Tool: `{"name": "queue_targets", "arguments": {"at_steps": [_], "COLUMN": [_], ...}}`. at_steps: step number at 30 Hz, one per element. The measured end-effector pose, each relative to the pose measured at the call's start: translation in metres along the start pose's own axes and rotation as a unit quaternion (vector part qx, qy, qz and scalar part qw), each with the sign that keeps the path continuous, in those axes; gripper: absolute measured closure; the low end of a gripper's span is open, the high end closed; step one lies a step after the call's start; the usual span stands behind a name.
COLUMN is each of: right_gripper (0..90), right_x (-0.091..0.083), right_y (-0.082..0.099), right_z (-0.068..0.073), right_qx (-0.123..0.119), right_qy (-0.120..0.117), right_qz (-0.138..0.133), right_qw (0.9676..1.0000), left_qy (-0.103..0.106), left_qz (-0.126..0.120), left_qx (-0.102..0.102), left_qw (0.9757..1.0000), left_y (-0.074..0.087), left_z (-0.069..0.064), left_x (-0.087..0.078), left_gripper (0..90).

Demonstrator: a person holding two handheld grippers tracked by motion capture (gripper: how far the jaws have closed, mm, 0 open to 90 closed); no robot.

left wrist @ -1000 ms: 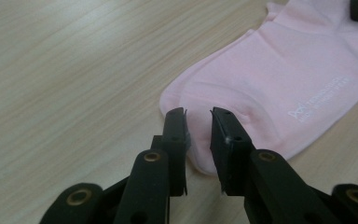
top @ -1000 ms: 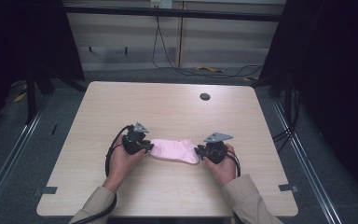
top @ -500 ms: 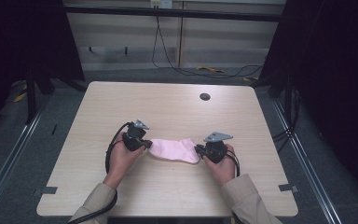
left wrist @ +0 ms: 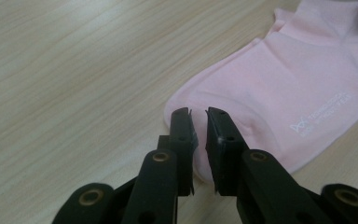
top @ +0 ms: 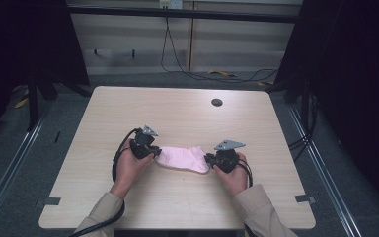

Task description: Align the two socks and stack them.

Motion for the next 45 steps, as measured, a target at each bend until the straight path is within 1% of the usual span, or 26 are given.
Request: {"name": "queue_targets", "arguments": {"at_steps": [1, 2, 3, 4, 6, 7, 9, 12, 13, 16, 21, 26, 27, 28, 30, 31, 33, 35, 36, 37, 38, 39, 41, 43, 44, 45], "right_gripper": [83.9, 83.8, 83.8, 83.8, 83.8, 83.8, 83.9, 83.8, 83.8, 83.8, 83.9, 83.9, 83.9, 83.9, 83.9, 83.9, 83.7, 83.3, 83.1, 83.0, 82.3, 80.8, 77.4, 75.3, 74.8, 74.9], "right_x": [0.0, 0.0, 0.0, 0.001, 0.001, 0.001, 0.001, 0.001, 0.001, 0.0, -0.002, -0.004, -0.004, -0.004, -0.003, -0.002, 0.001, 0.004, 0.005, 0.005, 0.005, 0.005, 0.004, 0.001, -0.001, -0.002], "right_y": [0.0, 0.001, 0.0, 0.0, 0.0, 0.0, 0.001, 0.001, 0.001, 0.001, -0.002, -0.008, -0.01, -0.011, -0.011, -0.01, -0.006, -0.001, 0.0, -0.001, -0.001, -0.001, -0.002, -0.005, -0.007, -0.008], "right_z": [0.0, -0.001, -0.001, -0.001, 0.0, 0.0, 0.0, 0.0, 0.0, -0.001, -0.001, 0.001, 0.002, 0.002, 0.003, 0.003, 0.003, 0.003, 0.003, 0.002, 0.002, 0.002, 0.001, -0.001, -0.004, -0.005], "right_qx": [0.001, 0.001, 0.001, 0.001, -0.001, -0.001, 0.0, 0.0, 0.0, 0.0, 0.0, -0.001, -0.002, -0.001, -0.001, -0.001, -0.001, 0.001, 0.003, 0.002, 0.002, -0.001, -0.003, -0.004, -0.001, 0.002], "right_qy": [0.0, -0.001, 0.0, -0.001, -0.001, -0.001, 0.0, -0.001, -0.001, 0.0, -0.001, -0.004, -0.003, -0.004, -0.005, -0.005, -0.005, -0.004, -0.003, -0.003, -0.004, -0.005, -0.003, 0.003, 0.01, 0.013], "right_qz": [0.0, 0.001, 0.001, 0.002, 0.002, 0.002, 0.0, -0.001, -0.001, -0.001, -0.004, -0.011, -0.013, -0.015, -0.014, -0.012, -0.006, -0.001, 0.0, -0.005, -0.005, -0.002, -0.004, -0.013, -0.018, -0.02], "right_qw": [1.0, 1.0, 1.0, 1.0, 1.0, 1.0, 1.0, 1.0, 1.0, 1.0, 1.0, 0.9999, 0.9999, 0.9999, 0.9999, 0.9999, 1.0, 1.0, 1.0, 1.0, 1.0, 1.0, 1.0, 0.9999, 0.9998, 0.9997], "left_qy": [-0.001, -0.004, -0.007, -0.007, -0.002, 0.0, 0.002, 0.005, 0.006, 0.008, 0.012, 0.007, 0.004, 0.005, -0.003, -0.003, -0.009, -0.008, -0.014, -0.014, -0.018, -0.022, -0.026, -0.033, -0.034, -0.036], "left_qz": [0.001, 0.009, 0.01, 0.015, 0.019, 0.021, 0.024, 0.034, 0.033, 0.026, 0.018, 0.013, 0.009, 0.013, 0.018, 0.021, 0.022, 0.024, 0.022, 0.021, 0.018, 0.017, 0.004, -0.001, -0.005, -0.007], "left_qx": [0.001, 0.008, 0.012, 0.013, 0.005, 0.008, 0.011, 0.009, 0.011, -0.002, -0.001, -0.002, -0.004, -0.005, -0.005, -0.008, -0.011, -0.011, -0.01, -0.003, 0.0, 0.007, 0.006, 0.008, 0.003, 0.004], "left_qw": [1.0, 0.9999, 0.9999, 0.9998, 0.9998, 0.9998, 0.9996, 0.9994, 0.9994, 0.9996, 0.9998, 0.9999, 0.9999, 0.9999, 0.9998, 0.9998, 0.9997, 0.9996, 0.9996, 0.9997, 0.9997, 0.9996, 0.9996, 0.9994, 0.9994, 0.9993], "left_y": [0.0, 0.0, 0.0, 0.001, 0.005, 0.006, 0.006, 0.005, 0.004, 0.001, -0.007, -0.01, -0.01, -0.008, -0.005, -0.002, 0.003, 0.008, 0.008, 0.008, 0.007, 0.006, 0.004, 0.002, 0.001, 0.001], "left_z": [0.0, 0.001, 0.002, 0.002, 0.001, 0.001, 0.0, -0.001, 0.0, 0.0, -0.001, 0.002, 0.003, 0.004, 0.006, 0.007, 0.009, 0.009, 0.009, 0.009, 0.009, 0.01, 0.012, 0.013, 0.013, 0.014], "left_x": [0.001, 0.002, 0.004, 0.005, 0.009, 0.009, 0.009, 0.008, 0.008, 0.005, -0.003, -0.006, -0.006, -0.005, -0.002, 0.0, 0.003, 0.006, 0.006, 0.006, 0.006, 0.005, 0.002, -0.002, -0.004, -0.006], "left_gripper": [81.2, 81.2, 81.1, 80.9, 81.3, 82.3, 87.3, 89.8, 90.0, 90.0, 90.0, 90.0, 90.0, 90.0, 90.0, 90.0, 90.0, 89.9, 89.8, 89.6, 88.5, 85.5, 78.7, 76.2, 74.9, 73.7]}}
Point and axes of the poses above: each handheld gripper's, and its own axes: x roughly forward along the jaws, y roughly out of its underside, z roughly to its left, the point moved 6 cm from there along x, roughly forward along the jaws, and after that the axes turned 11 degrees about -z, right-handed, at the moved point
